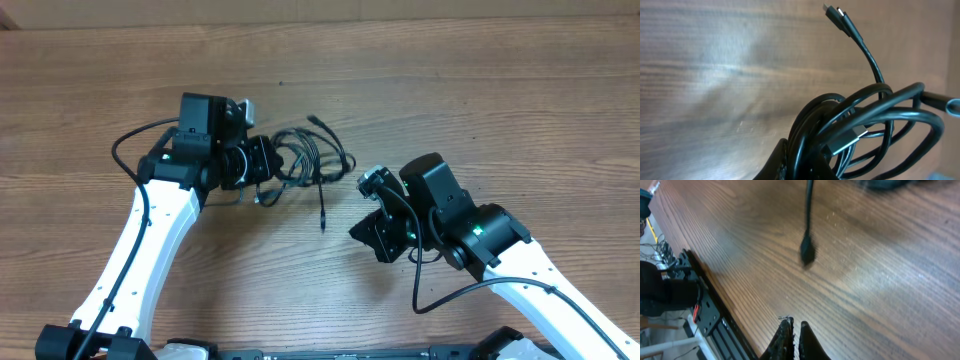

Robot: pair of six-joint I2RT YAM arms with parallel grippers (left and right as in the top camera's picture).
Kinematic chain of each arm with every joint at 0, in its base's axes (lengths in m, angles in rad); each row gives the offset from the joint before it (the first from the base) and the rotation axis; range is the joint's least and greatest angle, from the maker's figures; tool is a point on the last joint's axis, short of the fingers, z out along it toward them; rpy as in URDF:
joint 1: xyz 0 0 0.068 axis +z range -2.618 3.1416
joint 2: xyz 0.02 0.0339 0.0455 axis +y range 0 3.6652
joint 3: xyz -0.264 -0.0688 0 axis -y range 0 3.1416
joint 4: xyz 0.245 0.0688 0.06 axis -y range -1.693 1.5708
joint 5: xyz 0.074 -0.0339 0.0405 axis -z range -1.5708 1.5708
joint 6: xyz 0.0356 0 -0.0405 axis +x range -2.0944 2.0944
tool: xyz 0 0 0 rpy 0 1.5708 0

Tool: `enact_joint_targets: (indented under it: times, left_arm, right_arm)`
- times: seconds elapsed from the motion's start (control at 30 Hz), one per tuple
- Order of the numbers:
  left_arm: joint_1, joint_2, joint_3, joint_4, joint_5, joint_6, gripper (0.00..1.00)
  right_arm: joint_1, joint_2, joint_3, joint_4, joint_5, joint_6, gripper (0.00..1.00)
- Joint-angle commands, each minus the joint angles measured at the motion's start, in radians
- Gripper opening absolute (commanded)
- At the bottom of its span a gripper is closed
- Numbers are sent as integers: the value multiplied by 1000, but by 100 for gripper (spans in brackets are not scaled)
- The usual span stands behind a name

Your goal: Untangle cables

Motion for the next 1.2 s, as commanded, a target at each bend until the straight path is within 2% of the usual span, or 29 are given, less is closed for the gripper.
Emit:
enact_joint_targets:
  times: [0.0,0.03,0.2,0.3,0.47,0.7,0.93,1.17]
  left_arm:
    - [-11,-28,27,-46,46,197,4]
    - [-11,-28,27,-67,46,223,4]
    - [-11,-28,27,-152,62,357,4]
    - [-11,-28,27,-168,131,431,4]
    - [-11,-28,27,-150,234,455,5]
    - [-11,-28,27,-138,256,454,4]
    - [-11,-28,27,-91,421,462,4]
    - [-11,-28,27,-63,447,460,4]
  right_arm:
    - [4,0,15,37,0,2,8]
    - [4,0,15,55,0,2,11]
    - [4,0,15,117,56,1,46]
    - [4,0,15,129,124,1,57]
    - [4,0,15,130,146,1,59]
    - [4,0,15,124,143,1,59]
    - [4,0,15,117,145,1,60]
    - [4,0,15,96,145,1,59]
